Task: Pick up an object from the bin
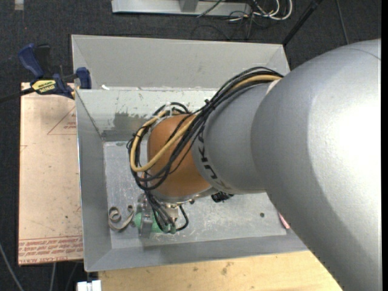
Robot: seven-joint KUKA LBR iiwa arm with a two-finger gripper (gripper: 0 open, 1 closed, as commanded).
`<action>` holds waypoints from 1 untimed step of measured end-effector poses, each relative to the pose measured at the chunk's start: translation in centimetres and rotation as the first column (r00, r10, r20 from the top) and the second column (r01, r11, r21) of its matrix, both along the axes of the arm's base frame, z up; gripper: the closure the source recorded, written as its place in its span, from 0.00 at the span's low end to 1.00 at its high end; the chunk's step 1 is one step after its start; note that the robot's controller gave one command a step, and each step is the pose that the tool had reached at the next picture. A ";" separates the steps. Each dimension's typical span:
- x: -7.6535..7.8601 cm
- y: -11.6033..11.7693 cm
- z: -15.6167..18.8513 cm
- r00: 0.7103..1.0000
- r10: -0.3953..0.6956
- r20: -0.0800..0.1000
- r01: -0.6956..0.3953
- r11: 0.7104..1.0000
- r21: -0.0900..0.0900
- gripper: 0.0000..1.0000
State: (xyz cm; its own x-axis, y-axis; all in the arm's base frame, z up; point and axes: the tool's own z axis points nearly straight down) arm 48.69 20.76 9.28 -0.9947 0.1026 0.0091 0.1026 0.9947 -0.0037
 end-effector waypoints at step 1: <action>0.1 0.1 2.1 1.000 0.000 0.005 0.000 1.000 0.002 1.00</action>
Offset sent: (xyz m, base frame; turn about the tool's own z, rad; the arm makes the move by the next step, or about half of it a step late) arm 0.0001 0.0000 0.0350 0.0000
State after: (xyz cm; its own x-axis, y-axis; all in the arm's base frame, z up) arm 48.84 20.82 11.35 -0.9947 0.1025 0.0047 0.1025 0.9947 -0.0013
